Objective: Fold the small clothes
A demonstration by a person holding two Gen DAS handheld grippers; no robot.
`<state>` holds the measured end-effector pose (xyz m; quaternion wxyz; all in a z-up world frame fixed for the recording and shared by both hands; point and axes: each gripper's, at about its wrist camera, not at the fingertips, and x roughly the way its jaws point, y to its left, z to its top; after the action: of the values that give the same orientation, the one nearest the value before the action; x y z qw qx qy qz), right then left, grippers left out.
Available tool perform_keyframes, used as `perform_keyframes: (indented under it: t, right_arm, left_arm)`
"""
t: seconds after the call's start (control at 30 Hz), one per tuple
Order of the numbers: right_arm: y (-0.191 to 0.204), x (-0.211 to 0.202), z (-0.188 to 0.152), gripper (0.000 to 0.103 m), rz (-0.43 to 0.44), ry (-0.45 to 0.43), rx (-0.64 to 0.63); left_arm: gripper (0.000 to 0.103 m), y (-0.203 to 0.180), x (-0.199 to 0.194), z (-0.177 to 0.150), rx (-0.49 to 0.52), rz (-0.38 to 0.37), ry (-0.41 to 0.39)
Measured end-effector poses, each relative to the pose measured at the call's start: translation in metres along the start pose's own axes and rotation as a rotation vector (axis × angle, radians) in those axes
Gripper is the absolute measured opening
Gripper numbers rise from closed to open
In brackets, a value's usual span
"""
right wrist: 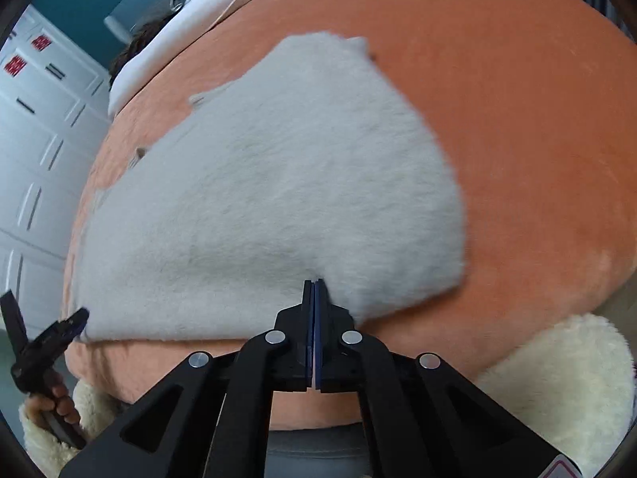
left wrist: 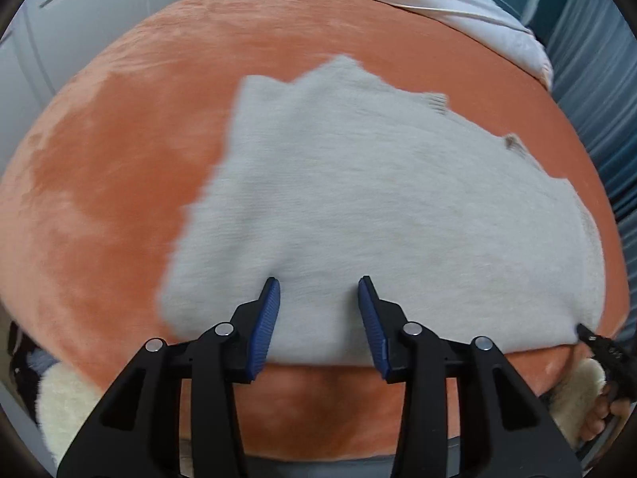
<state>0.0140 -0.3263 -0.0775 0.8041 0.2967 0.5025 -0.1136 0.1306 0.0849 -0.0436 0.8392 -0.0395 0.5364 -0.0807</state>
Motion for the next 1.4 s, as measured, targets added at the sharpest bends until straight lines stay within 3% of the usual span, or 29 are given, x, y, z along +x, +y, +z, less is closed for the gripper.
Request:
perform_keyframes:
  t: [0.1,0.13,0.17,0.2,0.23,0.3,0.33,0.4,0.47,0.5,0.53,0.57,0.6,0.63,0.67,0.73,0.83,0.9,0.93,1.07,1.2,1.27,1.33,1.4]
  right_arm:
    - [-0.001,-0.022,0.015,0.003,-0.057,-0.056,-0.014]
    - [0.007,-0.029,0.029,0.012,-0.08,-0.09,-0.038]
    - [0.015,-0.033,0.038,0.015,-0.082,-0.116,-0.054]
    - [0.02,-0.035,0.053,0.015,-0.074,-0.144,-0.064]
    - [0.028,-0.034,0.073,0.016,-0.051,-0.175,-0.066]
    - [0.033,-0.023,0.111,0.031,-0.035,-0.199,-0.067]
    - [0.04,-0.011,0.128,0.037,-0.044,-0.197,-0.072]
    - [0.052,0.012,0.154,0.039,-0.072,-0.193,-0.082]
    - [0.061,0.033,0.174,0.052,-0.089,-0.172,-0.097]
    - [0.062,0.043,0.18,0.054,-0.098,-0.165,-0.099]
    - [0.062,0.049,0.182,0.056,-0.108,-0.16,-0.102]
    - [0.064,0.059,0.182,0.055,-0.108,-0.141,-0.113]
    - [0.068,0.073,0.184,0.049,-0.106,-0.107,-0.131]
    - [0.071,0.081,0.184,0.014,-0.091,-0.075,-0.156]
    - [0.075,0.082,0.183,0.01,-0.074,-0.072,-0.175]
    - [0.076,0.062,0.185,0.009,-0.028,-0.162,-0.174]
    - [0.051,0.045,0.196,0.008,-0.012,-0.25,-0.077]
    - [0.027,0.084,0.201,0.008,-0.087,-0.105,-0.039]
    - [0.021,0.096,0.198,0.008,-0.096,-0.056,-0.034]
    - [0.037,0.054,0.181,0.015,-0.106,-0.165,-0.04]
    - [0.087,0.002,0.136,0.02,-0.085,-0.252,-0.166]
    - [0.12,-0.004,0.1,0.02,0.006,-0.207,-0.252]
    - [0.152,0.011,0.061,0.017,0.098,-0.096,-0.287]
    - [0.169,0.028,0.026,0.01,0.132,-0.007,-0.317]
  left_arm:
    - [0.038,0.012,-0.013,0.01,-0.012,0.033,-0.031]
    - [0.04,0.01,-0.016,0.023,-0.012,0.021,-0.051]
    - [0.041,0.006,-0.018,0.034,-0.005,0.015,-0.072]
    - [0.046,0.001,-0.017,0.051,0.003,0.004,-0.097]
    - [0.059,-0.006,-0.015,0.068,0.007,-0.017,-0.116]
    - [0.068,-0.02,-0.005,0.099,-0.001,-0.052,-0.141]
    - [0.069,-0.026,0.003,0.113,0.008,-0.065,-0.138]
    - [0.071,-0.033,0.024,0.137,0.013,-0.052,-0.139]
    - [0.071,-0.032,0.052,0.156,-0.013,-0.051,-0.085]
    - [0.068,-0.03,0.071,0.164,-0.036,-0.059,-0.031]
    - [0.056,-0.029,0.082,0.168,-0.039,-0.071,0.001]
    - [0.048,-0.03,0.094,0.171,-0.029,-0.066,0.026]
    - [0.027,-0.031,0.102,0.172,-0.008,-0.054,0.044]
    - [0.018,-0.032,0.105,0.173,0.003,-0.073,0.047]
    - [0.015,-0.031,0.104,0.175,0.001,-0.081,0.031]
    - [0.012,-0.028,0.098,0.178,-0.008,-0.091,-0.003]
    - [0.012,-0.018,0.105,0.179,-0.047,-0.09,-0.004]
    - [0.012,-0.01,0.121,0.178,-0.062,-0.074,0.014]
    - [0.013,-0.009,0.125,0.177,-0.071,-0.076,0.011]
    - [0.017,-0.007,0.101,0.177,-0.104,-0.105,-0.012]
    - [0.014,-0.032,0.033,0.147,0.014,-0.088,-0.13]
    - [0.014,-0.055,0.012,0.123,0.066,-0.131,-0.137]
    - [0.015,-0.08,0.008,0.093,0.095,-0.196,-0.093]
    - [0.017,-0.099,0.018,0.063,0.132,-0.207,-0.028]
